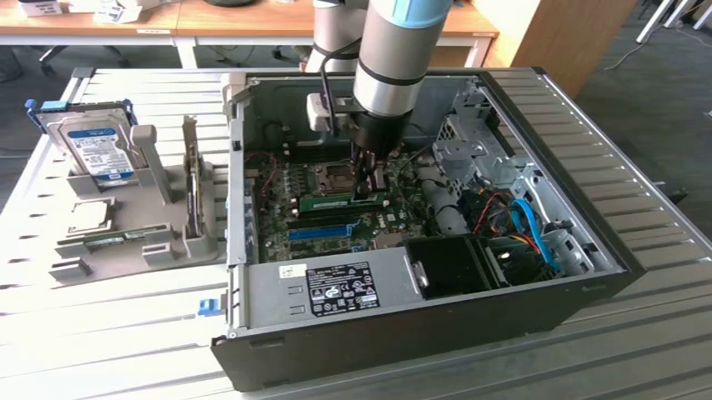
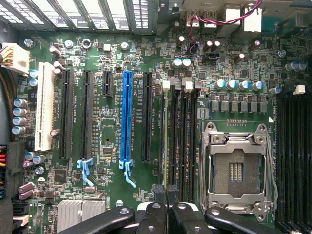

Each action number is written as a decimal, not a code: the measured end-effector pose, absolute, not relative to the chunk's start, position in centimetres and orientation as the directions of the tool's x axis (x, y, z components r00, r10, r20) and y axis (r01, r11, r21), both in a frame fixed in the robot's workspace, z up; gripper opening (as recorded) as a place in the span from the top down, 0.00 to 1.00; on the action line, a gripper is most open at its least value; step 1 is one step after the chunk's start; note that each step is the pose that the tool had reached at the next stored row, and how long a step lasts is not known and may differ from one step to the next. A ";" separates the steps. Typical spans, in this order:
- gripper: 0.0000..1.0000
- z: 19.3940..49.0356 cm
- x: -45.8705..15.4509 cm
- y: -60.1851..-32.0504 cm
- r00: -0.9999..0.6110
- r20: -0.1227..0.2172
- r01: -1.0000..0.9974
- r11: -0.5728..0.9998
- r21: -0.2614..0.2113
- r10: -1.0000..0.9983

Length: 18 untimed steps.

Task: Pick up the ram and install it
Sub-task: 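Insert the ram into the slot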

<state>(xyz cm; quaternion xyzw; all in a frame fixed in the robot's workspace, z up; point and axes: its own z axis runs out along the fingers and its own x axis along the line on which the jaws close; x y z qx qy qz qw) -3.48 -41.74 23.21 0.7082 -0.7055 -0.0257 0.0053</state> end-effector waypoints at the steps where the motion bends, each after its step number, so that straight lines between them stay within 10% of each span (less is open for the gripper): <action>1: 0.88 23.2 -3.5 -41.7 0.003 -0.029 -0.999 -0.005 0.044 -1.000; 18: 0.88 23.0 -3.5 -41.7 0.002 -0.029 -0.999 -0.003 0.044 -1.000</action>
